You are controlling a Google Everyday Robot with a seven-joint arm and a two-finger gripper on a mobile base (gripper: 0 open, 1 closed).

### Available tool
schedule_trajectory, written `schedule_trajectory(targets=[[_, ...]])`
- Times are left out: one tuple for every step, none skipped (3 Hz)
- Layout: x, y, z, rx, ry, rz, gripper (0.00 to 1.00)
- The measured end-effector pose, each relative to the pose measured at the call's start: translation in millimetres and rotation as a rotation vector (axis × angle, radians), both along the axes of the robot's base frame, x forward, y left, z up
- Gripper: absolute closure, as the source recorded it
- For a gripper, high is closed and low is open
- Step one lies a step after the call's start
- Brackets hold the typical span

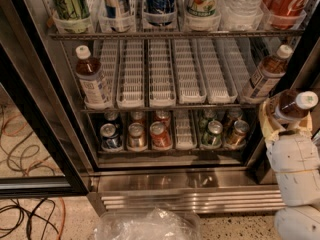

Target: Pick blue plastic bottle from middle shelf of fridge

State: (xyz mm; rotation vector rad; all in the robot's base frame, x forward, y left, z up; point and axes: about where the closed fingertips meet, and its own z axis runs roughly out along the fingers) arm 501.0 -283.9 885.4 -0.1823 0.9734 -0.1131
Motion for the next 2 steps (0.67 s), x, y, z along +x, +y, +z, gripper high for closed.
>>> schedule_trajectory(targets=[[-29.5, -16.5, -5.3, -0.091, 0.110, 0.084, 1.00], [-37.2, -10.4, -9.0, -0.095, 0.131, 0.156, 1.00]])
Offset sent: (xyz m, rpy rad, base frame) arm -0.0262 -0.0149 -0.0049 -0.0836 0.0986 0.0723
